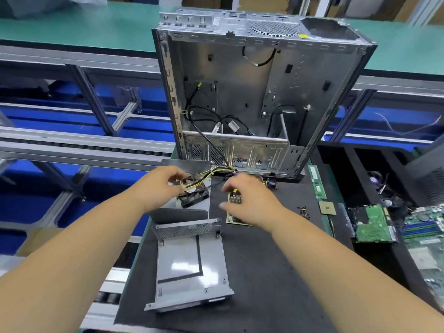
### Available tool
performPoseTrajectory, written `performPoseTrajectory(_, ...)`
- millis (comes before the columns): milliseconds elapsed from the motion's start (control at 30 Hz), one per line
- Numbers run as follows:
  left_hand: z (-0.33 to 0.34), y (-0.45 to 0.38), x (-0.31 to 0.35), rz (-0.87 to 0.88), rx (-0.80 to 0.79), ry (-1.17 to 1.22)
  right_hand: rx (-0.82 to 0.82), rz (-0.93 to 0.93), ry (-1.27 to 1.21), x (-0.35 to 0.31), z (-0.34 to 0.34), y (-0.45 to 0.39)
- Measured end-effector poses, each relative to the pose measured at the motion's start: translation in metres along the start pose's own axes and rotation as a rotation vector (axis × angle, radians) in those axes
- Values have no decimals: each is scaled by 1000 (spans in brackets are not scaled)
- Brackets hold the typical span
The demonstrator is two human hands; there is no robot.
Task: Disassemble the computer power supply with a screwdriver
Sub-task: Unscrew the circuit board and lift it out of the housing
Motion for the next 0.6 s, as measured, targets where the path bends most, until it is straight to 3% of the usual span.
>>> performPoseTrajectory(133,10,31,6,103,-99,-94,-166,-94,83,-38,34,1)
performPoseTrajectory(200,25,43,6,162,-151,-372,-165,-86,134,-39,39,0)
performPoseTrajectory(300,35,49,13,266,-79,-648,-144,-35,133,-34,42,0)
performPoseTrajectory(600,34,45,23,334,120,-715,-25,127,123,-21,35,3)
Point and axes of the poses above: each hand's wrist, its own y-axis away from the middle knuckle, its own z-axis out of the palm, x = y × z, the point moved 10 cm from there along -y, towards the middle knuckle, and after that the axes turned 8 degrees about -z, right-handed, at the moved point
